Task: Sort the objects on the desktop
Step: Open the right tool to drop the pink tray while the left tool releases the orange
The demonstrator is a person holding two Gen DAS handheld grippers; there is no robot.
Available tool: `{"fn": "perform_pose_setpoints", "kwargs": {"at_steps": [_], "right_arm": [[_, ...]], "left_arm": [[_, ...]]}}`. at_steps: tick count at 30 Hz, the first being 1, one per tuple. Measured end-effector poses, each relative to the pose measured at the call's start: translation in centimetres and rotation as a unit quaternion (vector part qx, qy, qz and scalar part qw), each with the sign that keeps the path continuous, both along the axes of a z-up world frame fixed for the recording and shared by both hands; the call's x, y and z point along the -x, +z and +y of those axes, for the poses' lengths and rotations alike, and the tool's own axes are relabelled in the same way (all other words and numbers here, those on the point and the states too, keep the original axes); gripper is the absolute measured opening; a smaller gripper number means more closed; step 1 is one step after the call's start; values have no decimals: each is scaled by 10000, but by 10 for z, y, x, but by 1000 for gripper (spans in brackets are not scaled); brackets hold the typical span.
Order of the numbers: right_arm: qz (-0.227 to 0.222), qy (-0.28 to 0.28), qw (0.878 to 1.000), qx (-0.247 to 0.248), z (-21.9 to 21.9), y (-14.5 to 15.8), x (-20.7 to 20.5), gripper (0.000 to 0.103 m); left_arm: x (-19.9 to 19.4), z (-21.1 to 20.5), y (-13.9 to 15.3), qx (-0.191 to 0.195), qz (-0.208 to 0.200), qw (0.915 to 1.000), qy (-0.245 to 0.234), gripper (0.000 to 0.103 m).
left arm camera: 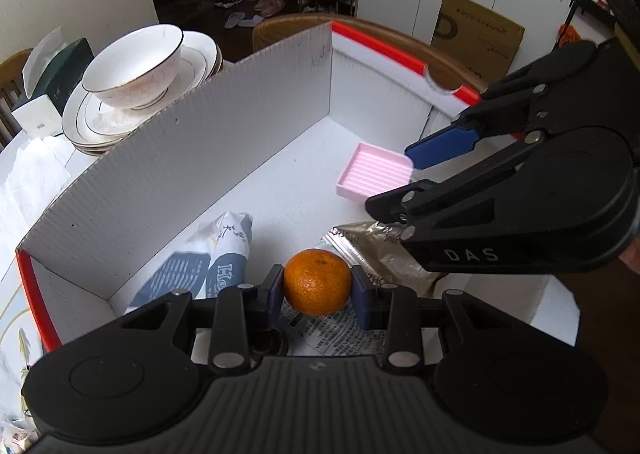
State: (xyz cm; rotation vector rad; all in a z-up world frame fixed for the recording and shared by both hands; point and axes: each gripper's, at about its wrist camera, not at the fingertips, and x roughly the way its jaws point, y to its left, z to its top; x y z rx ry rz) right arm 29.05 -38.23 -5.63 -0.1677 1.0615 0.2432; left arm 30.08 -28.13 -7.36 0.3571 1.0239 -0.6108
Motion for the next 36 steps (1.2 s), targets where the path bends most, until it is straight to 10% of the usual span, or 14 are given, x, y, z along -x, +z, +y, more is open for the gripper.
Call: {"fn": "perform_pose_setpoints", "kwargs": {"at_steps": [17, 22, 36], "right_arm": [[190, 168, 9992, 297, 10, -10, -5, 43], [83, 205, 9995, 226, 7, -2, 2, 48], [-283, 127, 9992, -257, 0, 35, 40, 58]], "left_arm": [[2, 7, -7, -96, 182, 9998, -25, 40], [8, 15, 5, 154, 27, 9999, -7, 55], [40, 52, 47, 780, -420, 9960, 132, 55]]}}
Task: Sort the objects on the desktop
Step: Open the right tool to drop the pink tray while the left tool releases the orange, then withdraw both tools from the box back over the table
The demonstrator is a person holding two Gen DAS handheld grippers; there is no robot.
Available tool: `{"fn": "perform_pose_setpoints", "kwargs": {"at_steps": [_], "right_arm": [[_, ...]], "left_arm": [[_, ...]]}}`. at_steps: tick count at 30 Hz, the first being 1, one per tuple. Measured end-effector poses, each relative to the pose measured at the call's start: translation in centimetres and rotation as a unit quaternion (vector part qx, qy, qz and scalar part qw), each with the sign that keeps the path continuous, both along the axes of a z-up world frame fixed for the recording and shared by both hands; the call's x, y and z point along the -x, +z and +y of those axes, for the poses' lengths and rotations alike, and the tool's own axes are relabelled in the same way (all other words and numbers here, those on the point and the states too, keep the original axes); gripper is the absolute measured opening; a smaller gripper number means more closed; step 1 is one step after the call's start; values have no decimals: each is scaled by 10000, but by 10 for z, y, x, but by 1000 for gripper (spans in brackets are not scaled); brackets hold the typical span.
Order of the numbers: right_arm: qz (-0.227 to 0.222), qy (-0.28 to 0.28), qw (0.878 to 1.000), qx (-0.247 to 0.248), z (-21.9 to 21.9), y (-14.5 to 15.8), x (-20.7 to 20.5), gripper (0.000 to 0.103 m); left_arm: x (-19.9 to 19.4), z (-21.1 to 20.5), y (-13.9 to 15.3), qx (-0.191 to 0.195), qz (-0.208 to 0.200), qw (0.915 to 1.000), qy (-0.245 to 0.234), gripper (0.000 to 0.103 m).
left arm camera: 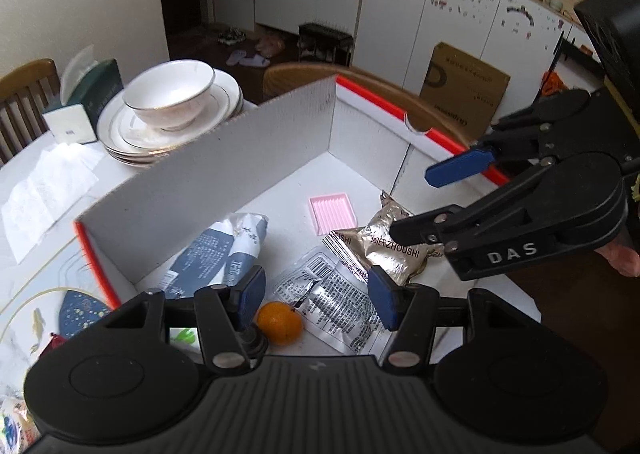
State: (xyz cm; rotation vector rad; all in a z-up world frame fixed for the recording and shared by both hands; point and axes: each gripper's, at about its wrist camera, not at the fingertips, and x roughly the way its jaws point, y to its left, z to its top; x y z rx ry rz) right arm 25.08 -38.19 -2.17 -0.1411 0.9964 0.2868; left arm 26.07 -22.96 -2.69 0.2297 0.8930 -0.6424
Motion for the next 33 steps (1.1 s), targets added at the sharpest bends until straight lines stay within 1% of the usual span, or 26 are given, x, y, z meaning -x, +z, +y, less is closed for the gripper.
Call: {"fn": "perform_pose_setpoints", "kwargs": {"at_steps": [5, 7, 10, 12, 15, 16, 17, 18, 20, 22, 23, 25, 28, 30, 31, 32, 33], "right_arm": [[-202, -60, 9995, -248, 3, 16, 21, 61], [-267, -123, 9989, -354, 5, 22, 28, 64], [-377, -189, 9981, -451, 10, 29, 38, 67], [-474, -211, 9976, -465, 16, 33, 46, 73], [-643, -226, 9967, -439, 26, 39, 57, 77], [-688, -246, 9963, -441, 29, 41, 60, 78], [-723, -262, 9959, -469, 33, 43, 63, 80], [-756, -276, 9954, -512, 36, 44, 66, 83], [-834, -307, 9944, -569, 45, 47, 72, 86], [-897, -337, 9938, -572, 54, 48, 78, 87], [-904, -370, 9936, -560, 58, 48, 80, 88], [-899, -441, 9935, -545, 68, 47, 83, 88], [-887, -520, 9932, -546, 82, 47, 87, 88], [-903, -558, 9928, -548, 93, 46, 90, 88], [-906, -571, 9927, -558, 99, 46, 91, 88], [-915, -585, 9925, -555, 105, 46, 91, 89], [-923, -602, 9924, -544, 110, 45, 92, 89]], "left_arm": [[17, 17, 14, 196, -217, 9996, 60, 55], [24, 24, 19, 236, -340, 9991, 78, 55], [34, 35, 26, 318, -456, 9984, 125, 55], [40, 43, 29, 375, -516, 9979, 137, 55], [49, 56, 35, 409, -601, 9973, 105, 55], [52, 60, 36, 415, -624, 9971, 93, 56], [54, 64, 37, 425, -638, 9970, 83, 60], [56, 69, 38, 449, -651, 9968, 71, 62], [61, 79, 39, 511, -668, 9964, 58, 64], [64, 90, 41, 567, -669, 9961, 53, 66], [65, 96, 42, 587, -673, 9960, 55, 69], [69, 108, 43, 609, -721, 9955, 56, 73], [74, 125, 43, 625, -760, 9951, 55, 73], [77, 137, 42, 656, -770, 9949, 64, 77], [78, 144, 42, 660, -791, 9946, 92, 82], [79, 150, 41, 658, -803, 9945, 118, 84], [81, 157, 39, 661, -802, 9945, 137, 85]]}}
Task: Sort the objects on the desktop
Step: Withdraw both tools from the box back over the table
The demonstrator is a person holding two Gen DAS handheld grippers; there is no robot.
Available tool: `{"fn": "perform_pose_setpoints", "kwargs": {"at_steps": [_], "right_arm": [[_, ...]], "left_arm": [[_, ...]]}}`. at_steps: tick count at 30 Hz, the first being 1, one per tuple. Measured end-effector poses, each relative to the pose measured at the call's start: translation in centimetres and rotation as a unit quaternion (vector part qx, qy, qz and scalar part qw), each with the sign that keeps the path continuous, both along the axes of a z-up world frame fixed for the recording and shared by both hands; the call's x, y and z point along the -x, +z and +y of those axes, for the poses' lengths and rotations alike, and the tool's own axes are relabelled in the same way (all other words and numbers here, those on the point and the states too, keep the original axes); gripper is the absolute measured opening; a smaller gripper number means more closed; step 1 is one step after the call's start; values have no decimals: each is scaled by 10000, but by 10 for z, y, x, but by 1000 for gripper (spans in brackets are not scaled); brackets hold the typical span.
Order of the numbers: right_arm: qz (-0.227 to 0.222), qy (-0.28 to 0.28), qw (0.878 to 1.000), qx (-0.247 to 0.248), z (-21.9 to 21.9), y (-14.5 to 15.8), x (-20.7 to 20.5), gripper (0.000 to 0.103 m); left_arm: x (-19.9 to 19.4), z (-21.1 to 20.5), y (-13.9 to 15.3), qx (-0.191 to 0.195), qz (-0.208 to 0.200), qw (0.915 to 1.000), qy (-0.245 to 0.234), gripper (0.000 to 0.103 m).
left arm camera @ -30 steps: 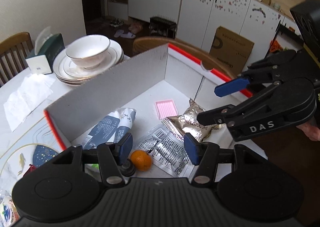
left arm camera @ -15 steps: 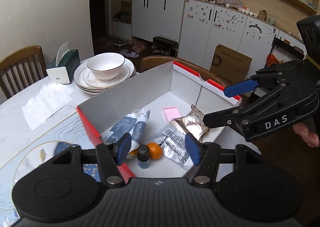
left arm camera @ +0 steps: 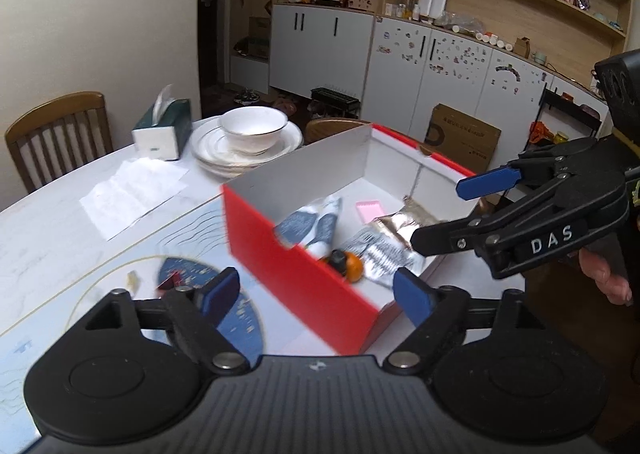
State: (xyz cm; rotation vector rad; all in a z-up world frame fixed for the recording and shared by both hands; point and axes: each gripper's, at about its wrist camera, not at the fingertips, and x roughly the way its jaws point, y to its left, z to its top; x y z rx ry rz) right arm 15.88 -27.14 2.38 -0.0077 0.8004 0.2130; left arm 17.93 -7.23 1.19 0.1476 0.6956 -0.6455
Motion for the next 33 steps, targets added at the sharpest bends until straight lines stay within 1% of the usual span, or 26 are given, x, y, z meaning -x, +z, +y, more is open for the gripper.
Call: {"fn": "perform_pose_setpoints", "kwargs": {"at_steps": [3, 4, 6, 7, 8, 14, 24, 28, 33], "right_arm": [[8, -31, 10000, -3, 17, -3, 2, 90], [26, -42, 10000, -12, 23, -5, 2, 90], [60, -42, 10000, -35, 35, -8, 3, 91], [72, -44, 10000, -28, 42, -9, 4, 91], [79, -42, 10000, -27, 49, -10, 4, 91], [108, -35, 9999, -39, 84, -14, 3, 91], [142, -12, 9999, 59, 131, -26, -13, 91], [234, -110, 9996, 77, 143, -36, -29, 91], [378, -244, 9990, 31, 158, -48, -49, 91]], "left_arm": [[3, 21, -7, -19, 31, 9999, 105, 86], [4, 29, -8, -14, 36, 9999, 146, 88], [4, 45, -11, 10, 41, 9997, 230, 95], [4, 53, -13, 19, 50, 9996, 271, 101], [5, 60, -14, 26, 68, 9995, 303, 103], [6, 98, -24, 36, 132, 9987, 497, 103], [0, 160, -44, -99, 206, 9954, 927, 103], [-4, 184, -57, -264, 128, 9928, 1161, 103], [-10, 211, -72, -446, 154, 9893, 1379, 103]]}}
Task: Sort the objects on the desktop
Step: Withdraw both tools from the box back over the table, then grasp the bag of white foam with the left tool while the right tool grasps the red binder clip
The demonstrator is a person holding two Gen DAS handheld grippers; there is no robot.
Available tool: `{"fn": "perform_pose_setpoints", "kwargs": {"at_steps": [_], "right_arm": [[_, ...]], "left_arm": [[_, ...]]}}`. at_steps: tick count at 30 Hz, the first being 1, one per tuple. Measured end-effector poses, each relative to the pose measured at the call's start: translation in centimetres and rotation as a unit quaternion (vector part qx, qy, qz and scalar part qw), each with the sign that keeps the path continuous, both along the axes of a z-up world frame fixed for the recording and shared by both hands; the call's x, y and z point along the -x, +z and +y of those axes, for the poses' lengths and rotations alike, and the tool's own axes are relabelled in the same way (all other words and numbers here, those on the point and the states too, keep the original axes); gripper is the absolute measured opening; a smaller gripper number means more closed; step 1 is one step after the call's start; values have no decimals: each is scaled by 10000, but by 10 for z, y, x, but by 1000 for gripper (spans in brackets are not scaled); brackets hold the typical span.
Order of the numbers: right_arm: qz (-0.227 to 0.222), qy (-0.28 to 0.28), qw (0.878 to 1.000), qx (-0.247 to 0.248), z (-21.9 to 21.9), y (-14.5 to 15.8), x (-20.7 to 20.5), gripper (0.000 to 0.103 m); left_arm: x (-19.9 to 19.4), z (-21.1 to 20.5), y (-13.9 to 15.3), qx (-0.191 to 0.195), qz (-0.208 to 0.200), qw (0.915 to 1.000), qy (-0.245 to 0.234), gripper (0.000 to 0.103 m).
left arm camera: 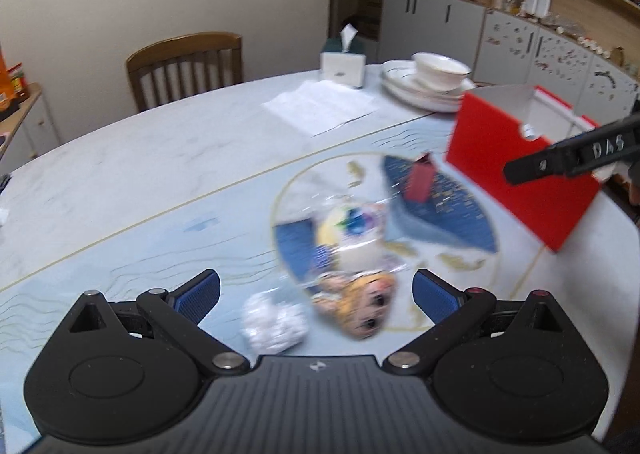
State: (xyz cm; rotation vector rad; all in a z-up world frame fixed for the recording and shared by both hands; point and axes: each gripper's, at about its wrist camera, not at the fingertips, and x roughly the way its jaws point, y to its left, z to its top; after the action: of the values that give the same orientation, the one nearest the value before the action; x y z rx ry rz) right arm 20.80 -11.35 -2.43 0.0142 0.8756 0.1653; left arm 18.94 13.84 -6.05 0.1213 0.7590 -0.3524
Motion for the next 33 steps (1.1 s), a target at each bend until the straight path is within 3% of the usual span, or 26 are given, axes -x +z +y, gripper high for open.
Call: {"fn": "perform_pose_setpoints", "kwargs": {"at_steps": [7, 16, 28, 33], "right_arm": [[110, -158, 9998, 98, 18, -10, -37, 90], [606, -650, 9960, 75, 28, -35, -91, 82], [1176, -1096, 9869, 117, 35, -66, -134, 67], [1408, -1109, 9838, 57, 35, -78, -136, 57]], "left_arm": [[-12, 21, -21, -144, 183, 9997, 90, 103], [-26, 35, -44, -354, 337, 9986, 184, 103], [-35, 41, -55, -156, 439, 9988, 155, 102], [-37, 37, -60, -117, 537, 9985, 60, 90]]}}
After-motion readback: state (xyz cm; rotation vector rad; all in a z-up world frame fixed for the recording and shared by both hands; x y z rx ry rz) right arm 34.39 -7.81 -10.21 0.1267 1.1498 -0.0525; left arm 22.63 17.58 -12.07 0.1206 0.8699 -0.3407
